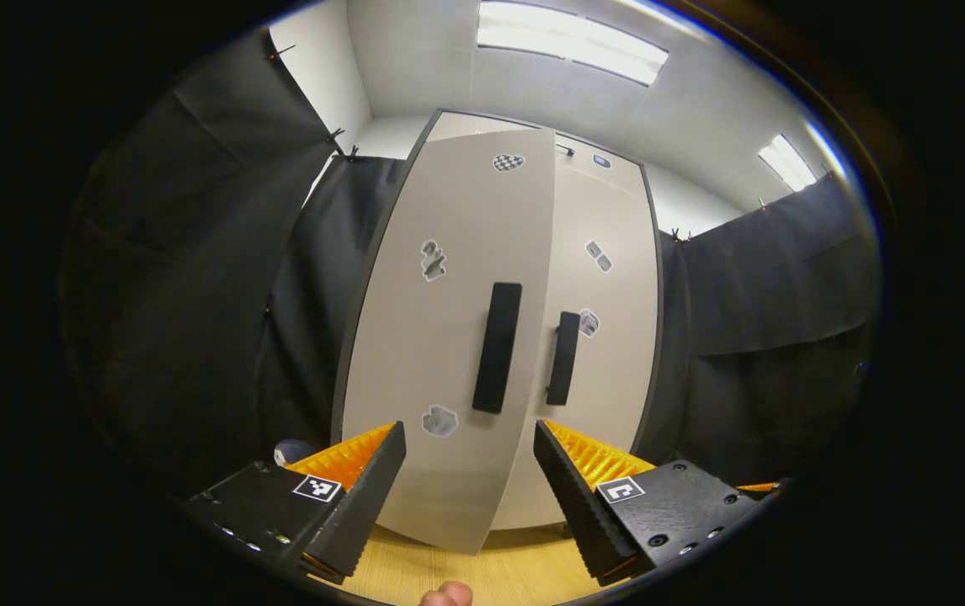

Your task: Grab one shoe with the right hand and put it into the shoe cabinet, grab the other shoe with the left hand and put it into the shoe cabinet; then close the right door with the right hand and the left door with the left hand.

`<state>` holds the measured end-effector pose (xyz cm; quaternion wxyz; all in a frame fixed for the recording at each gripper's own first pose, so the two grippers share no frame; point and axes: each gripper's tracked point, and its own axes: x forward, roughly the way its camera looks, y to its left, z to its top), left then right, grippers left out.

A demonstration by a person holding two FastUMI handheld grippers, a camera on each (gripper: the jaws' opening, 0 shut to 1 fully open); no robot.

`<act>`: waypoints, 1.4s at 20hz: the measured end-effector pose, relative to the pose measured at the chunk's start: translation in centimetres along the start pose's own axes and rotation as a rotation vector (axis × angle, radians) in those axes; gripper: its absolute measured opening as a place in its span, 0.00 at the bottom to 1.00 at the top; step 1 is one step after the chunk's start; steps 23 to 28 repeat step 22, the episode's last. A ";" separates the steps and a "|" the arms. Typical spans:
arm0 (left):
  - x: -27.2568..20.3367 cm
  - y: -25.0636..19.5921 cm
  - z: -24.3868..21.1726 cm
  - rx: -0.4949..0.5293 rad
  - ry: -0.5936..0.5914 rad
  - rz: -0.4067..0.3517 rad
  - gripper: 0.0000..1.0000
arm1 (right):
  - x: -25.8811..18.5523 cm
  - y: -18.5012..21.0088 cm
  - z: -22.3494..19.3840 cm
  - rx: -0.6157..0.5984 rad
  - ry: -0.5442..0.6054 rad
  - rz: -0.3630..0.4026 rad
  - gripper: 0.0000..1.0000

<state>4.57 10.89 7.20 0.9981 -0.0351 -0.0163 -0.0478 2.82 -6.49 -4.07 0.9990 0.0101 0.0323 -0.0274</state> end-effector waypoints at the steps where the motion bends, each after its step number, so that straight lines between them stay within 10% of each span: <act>1: -0.4 -0.2 -0.4 0.009 0.001 -0.001 0.94 | 0.1 0.1 -0.2 0.001 0.006 0.005 0.97; 28: -5.0 -0.8 -7.0 0.060 0.109 0.033 0.94 | -0.7 0.7 -0.8 0.007 0.017 0.031 0.96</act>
